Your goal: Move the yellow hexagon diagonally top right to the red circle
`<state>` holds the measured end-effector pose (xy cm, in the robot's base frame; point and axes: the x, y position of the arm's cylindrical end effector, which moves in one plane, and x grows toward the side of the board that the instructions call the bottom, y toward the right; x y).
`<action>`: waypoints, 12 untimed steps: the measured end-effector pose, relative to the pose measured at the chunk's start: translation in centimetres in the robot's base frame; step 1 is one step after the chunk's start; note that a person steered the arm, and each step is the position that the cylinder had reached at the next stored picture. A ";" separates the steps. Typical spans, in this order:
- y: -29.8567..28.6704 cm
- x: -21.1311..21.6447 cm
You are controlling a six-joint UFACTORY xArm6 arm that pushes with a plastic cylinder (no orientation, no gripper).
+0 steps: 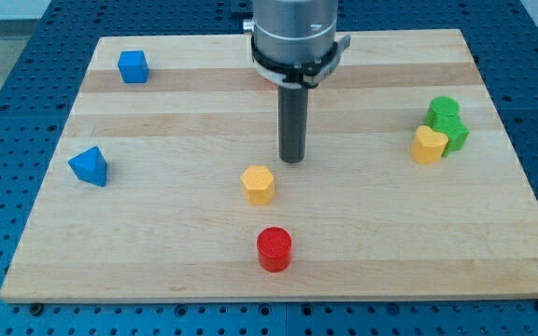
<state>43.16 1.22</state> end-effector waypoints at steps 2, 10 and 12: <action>-10.1 -2.5; -10.8 4.4; -11.0 7.8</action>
<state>50.93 -9.77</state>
